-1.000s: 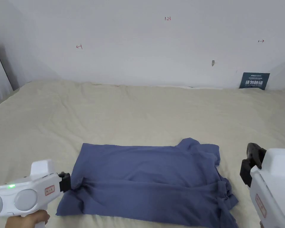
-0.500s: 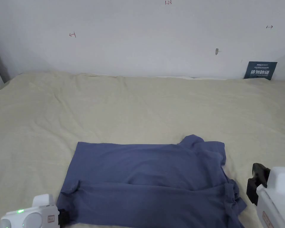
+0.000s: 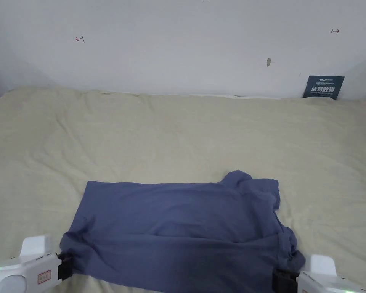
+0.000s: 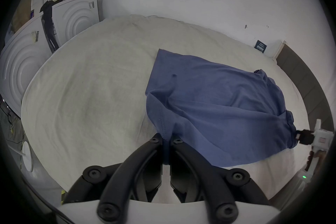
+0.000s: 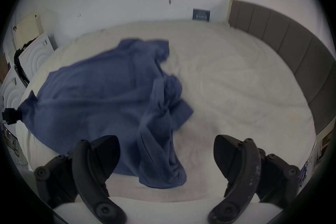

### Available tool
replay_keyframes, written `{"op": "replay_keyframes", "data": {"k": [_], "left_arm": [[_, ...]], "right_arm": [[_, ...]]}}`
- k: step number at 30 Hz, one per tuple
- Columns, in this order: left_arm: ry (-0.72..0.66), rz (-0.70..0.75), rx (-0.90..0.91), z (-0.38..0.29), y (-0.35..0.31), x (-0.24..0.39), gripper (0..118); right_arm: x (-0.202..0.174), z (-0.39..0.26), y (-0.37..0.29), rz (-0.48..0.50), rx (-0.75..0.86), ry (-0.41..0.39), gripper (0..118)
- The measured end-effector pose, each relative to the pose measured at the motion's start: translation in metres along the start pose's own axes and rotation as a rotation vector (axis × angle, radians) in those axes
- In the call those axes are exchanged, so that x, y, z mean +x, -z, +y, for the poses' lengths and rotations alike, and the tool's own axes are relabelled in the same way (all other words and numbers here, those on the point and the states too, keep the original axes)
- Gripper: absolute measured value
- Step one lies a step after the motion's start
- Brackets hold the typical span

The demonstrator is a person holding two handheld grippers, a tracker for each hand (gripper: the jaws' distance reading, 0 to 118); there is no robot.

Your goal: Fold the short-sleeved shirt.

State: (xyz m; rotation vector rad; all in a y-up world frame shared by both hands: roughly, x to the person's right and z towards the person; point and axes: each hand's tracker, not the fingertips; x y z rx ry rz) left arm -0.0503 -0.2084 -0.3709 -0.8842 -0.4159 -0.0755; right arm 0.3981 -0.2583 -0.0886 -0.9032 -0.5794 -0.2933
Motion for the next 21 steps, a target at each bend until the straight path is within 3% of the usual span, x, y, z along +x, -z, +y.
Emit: {"op": "replay_keyframes", "data": {"k": [2,4,5,7,14,21], "left_arm": [[-0.009,-0.002,0.000,0.000,-0.001,-0.002,7],[-0.020,0.000,-0.003,-0.003,-0.001,-0.004,7],[-0.025,0.002,-0.005,-0.005,-0.002,-0.005,7],[-0.043,0.003,-0.007,-0.009,-0.005,-0.008,7],[-0.099,0.011,-0.010,-0.030,-0.025,-0.022,7],[-0.127,0.018,-0.071,-0.081,-0.049,-0.038,7]], "right_arm": [[-0.003,-0.007,0.003,0.022,-0.031,0.015,72],[-0.001,-0.013,0.006,0.076,-0.053,0.049,24],[0.001,-0.014,0.006,0.104,-0.067,0.052,21],[0.000,-0.014,-0.003,0.069,-0.012,0.019,15],[0.008,-0.013,-0.066,0.083,0.095,0.028,14],[0.023,-0.062,-0.091,0.097,0.044,0.033,14]]}}
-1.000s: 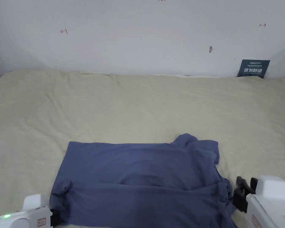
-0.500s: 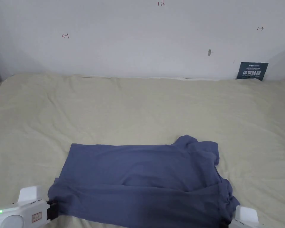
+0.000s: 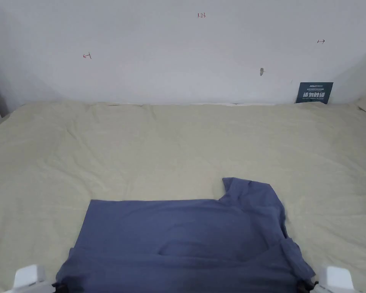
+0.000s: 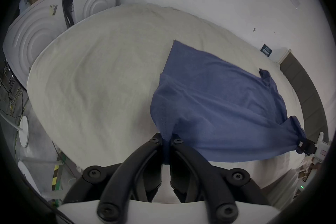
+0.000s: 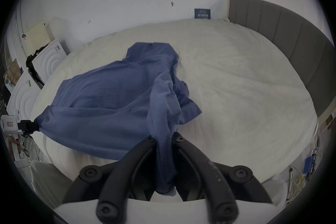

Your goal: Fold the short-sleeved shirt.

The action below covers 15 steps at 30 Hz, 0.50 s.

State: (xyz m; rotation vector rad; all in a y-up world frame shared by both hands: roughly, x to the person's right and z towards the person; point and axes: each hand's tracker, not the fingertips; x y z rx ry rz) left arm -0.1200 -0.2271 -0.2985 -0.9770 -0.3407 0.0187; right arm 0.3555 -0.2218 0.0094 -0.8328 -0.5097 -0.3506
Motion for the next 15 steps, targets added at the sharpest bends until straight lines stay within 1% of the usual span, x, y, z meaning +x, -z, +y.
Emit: {"op": "replay_keyframes", "data": {"k": [1,4,6,8,9,10,11,12,13,14,15], "left_arm": [[0.004,0.009,-0.020,-0.009,0.001,-0.003,7],[0.015,0.046,-0.077,-0.028,0.013,-0.007,7],[0.003,0.054,-0.108,-0.036,0.024,-0.009,7],[-0.015,0.063,-0.095,-0.039,0.028,-0.007,7],[-0.020,0.073,-0.095,-0.037,0.026,-0.004,7],[-0.015,0.086,-0.100,-0.035,0.025,0.000,11],[0.001,0.098,-0.100,-0.033,0.022,0.004,21],[0.021,0.117,-0.102,-0.032,0.020,0.007,40],[0.038,0.150,-0.113,-0.030,0.016,0.010,75],[0.032,0.142,-0.102,-0.027,0.009,0.012,98],[0.029,0.119,-0.061,-0.023,0.001,0.014,112]], "right_arm": [[-0.001,-0.013,0.002,-0.006,-0.015,0.004,14],[0.005,-0.038,0.018,-0.007,-0.096,0.051,14],[0.006,-0.051,0.031,-0.021,-0.145,0.057,14],[0.007,-0.057,0.030,-0.010,-0.097,0.085,14],[0.007,-0.055,0.028,-0.012,-0.107,0.088,14],[0.007,-0.051,0.025,-0.012,-0.110,0.092,15],[0.007,-0.048,0.022,-0.011,-0.113,0.096,17],[0.006,-0.045,0.017,-0.010,-0.110,0.098,22],[0.001,-0.037,0.008,-0.011,-0.095,0.093,36],[-0.002,-0.030,-0.001,-0.019,-0.061,0.066,52],[-0.004,-0.023,-0.010,-0.021,-0.010,0.045,72]]}}
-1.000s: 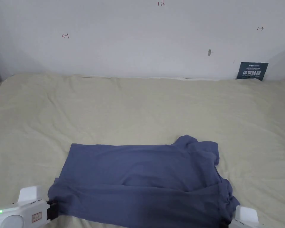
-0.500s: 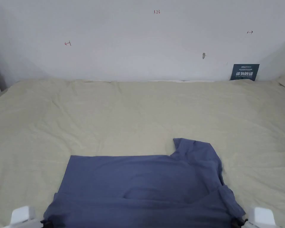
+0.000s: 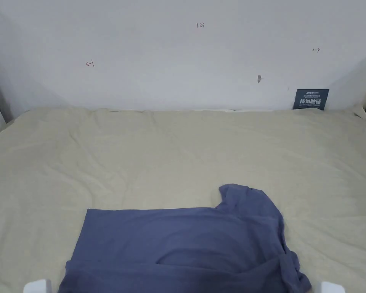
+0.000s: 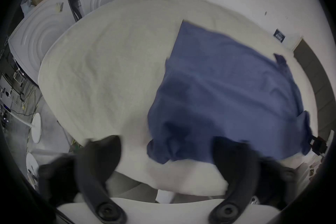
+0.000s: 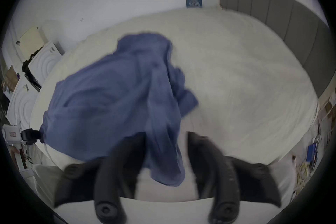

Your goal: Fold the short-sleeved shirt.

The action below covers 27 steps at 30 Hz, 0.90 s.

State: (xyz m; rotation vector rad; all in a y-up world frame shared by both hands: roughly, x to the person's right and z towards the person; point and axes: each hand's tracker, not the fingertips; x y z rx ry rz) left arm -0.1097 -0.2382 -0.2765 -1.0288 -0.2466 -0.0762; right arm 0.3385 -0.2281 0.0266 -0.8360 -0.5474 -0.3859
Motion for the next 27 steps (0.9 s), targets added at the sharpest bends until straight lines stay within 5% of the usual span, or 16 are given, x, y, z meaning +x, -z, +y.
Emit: {"op": "replay_keyframes", "data": {"k": [1,3,15,18,21,27], "left_arm": [[-0.003,-0.036,0.059,0.005,-0.013,0.002,114],[0.004,-0.046,0.188,0.019,-0.044,0.014,110],[0.085,-0.151,0.838,0.082,-0.184,0.084,108],[0.129,-0.129,0.909,0.082,-0.186,0.095,81],[0.150,-0.162,0.900,0.080,-0.182,0.101,6],[0.168,-0.179,0.836,0.086,-0.159,0.110,0]], "right_arm": [[-0.003,0.010,-0.012,0.003,0.050,-0.013,94],[-0.009,0.034,-0.035,0.012,0.150,-0.025,110],[-0.063,0.120,-0.152,-0.022,0.738,-0.156,109],[-0.072,0.122,-0.158,-0.040,0.791,-0.188,87],[-0.076,0.122,-0.158,-0.026,0.804,-0.183,5],[-0.070,0.131,-0.136,-0.007,0.788,-0.176,1]]}}
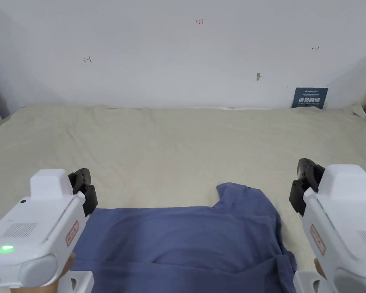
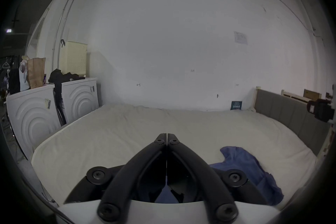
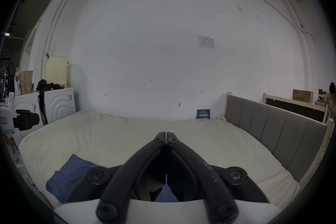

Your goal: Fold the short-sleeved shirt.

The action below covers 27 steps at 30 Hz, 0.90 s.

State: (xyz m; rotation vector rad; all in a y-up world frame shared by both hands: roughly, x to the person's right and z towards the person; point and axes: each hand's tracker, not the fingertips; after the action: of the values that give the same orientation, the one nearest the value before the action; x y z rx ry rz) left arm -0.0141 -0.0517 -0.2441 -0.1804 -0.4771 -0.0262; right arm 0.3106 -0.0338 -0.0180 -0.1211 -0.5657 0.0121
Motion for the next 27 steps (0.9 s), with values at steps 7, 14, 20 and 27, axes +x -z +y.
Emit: {"op": "replay_keyframes", "data": {"k": [7,14,20,27], "left_arm": [[0.009,-0.006,-0.215,-0.013,0.079,-0.024,0],[-0.062,-0.029,-0.496,-0.053,0.200,-0.066,1],[-0.077,0.041,-0.717,-0.107,0.289,-0.097,89],[-0.049,0.086,-0.827,-0.149,0.331,-0.103,94]], "right_arm": [[-0.004,-0.009,0.038,0.003,-0.049,-0.005,1],[-0.008,-0.027,0.091,0.006,-0.122,-0.018,1],[-0.011,-0.053,0.133,-0.010,-0.198,-0.038,2],[-0.010,-0.084,0.162,-0.039,-0.289,-0.022,2]]}}
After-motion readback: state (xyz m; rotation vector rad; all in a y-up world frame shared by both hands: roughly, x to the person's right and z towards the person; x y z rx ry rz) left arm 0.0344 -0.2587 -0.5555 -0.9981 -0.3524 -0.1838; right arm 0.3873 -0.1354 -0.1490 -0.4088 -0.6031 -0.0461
